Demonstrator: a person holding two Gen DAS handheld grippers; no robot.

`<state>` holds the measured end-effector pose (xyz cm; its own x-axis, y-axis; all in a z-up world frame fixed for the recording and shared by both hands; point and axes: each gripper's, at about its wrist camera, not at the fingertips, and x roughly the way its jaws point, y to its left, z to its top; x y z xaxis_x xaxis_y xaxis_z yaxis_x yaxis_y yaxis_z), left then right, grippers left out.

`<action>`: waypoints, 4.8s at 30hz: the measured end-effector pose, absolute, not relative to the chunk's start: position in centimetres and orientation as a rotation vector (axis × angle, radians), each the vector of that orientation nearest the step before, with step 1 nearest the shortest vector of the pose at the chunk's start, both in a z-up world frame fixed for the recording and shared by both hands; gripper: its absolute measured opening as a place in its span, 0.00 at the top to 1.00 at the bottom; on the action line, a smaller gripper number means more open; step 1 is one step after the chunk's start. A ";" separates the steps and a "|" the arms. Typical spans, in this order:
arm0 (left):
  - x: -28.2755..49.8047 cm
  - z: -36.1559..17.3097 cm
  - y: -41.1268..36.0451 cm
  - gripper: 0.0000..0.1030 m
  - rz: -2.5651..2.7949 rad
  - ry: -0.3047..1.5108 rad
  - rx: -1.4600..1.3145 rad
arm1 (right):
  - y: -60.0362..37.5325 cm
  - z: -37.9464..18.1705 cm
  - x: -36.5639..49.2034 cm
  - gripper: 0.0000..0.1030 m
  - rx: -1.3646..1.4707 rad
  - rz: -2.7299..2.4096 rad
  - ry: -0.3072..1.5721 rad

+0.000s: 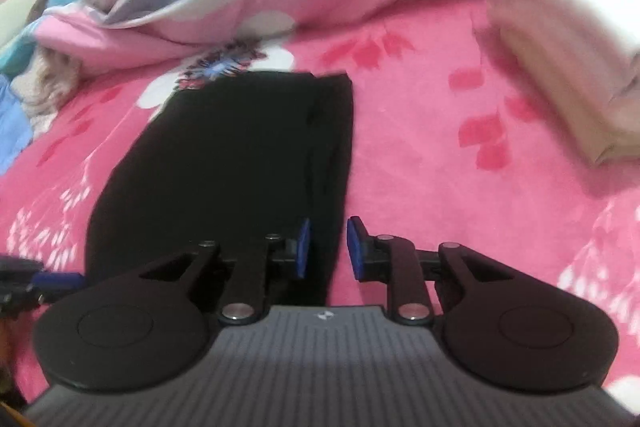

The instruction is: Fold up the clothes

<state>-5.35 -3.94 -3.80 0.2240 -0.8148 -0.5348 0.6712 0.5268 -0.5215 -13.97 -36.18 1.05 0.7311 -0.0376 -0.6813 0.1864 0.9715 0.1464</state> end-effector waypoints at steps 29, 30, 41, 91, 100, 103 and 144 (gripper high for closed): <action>-8.4 -1.8 -4.4 0.41 -0.787 0.693 -0.042 | -27.6 1.0 -15.2 0.76 0.356 -0.195 0.664; -8.3 -1.7 -4.5 0.39 -0.772 0.687 -0.033 | -27.5 0.7 -14.8 0.76 0.350 -0.195 0.666; -7.8 -2.1 -6.2 0.12 -0.741 0.734 0.000 | -26.3 -1.4 -16.8 0.70 0.249 -0.160 0.745; -10.2 1.1 -8.0 0.01 -0.565 0.725 0.179 | -32.4 -2.6 -25.2 0.24 0.612 0.167 0.441; 0.5 0.5 -8.8 0.35 -0.671 0.858 -0.008 | -44.6 -1.6 -16.2 0.22 0.753 0.086 0.431; 4.0 -1.1 -9.6 0.39 -0.693 0.906 -0.053 | -47.9 -3.7 -11.5 0.23 0.821 0.089 0.502; -6.9 19.8 -20.2 0.95 -1.014 0.317 -0.174 | -47.1 16.6 -24.8 0.95 0.312 0.035 0.081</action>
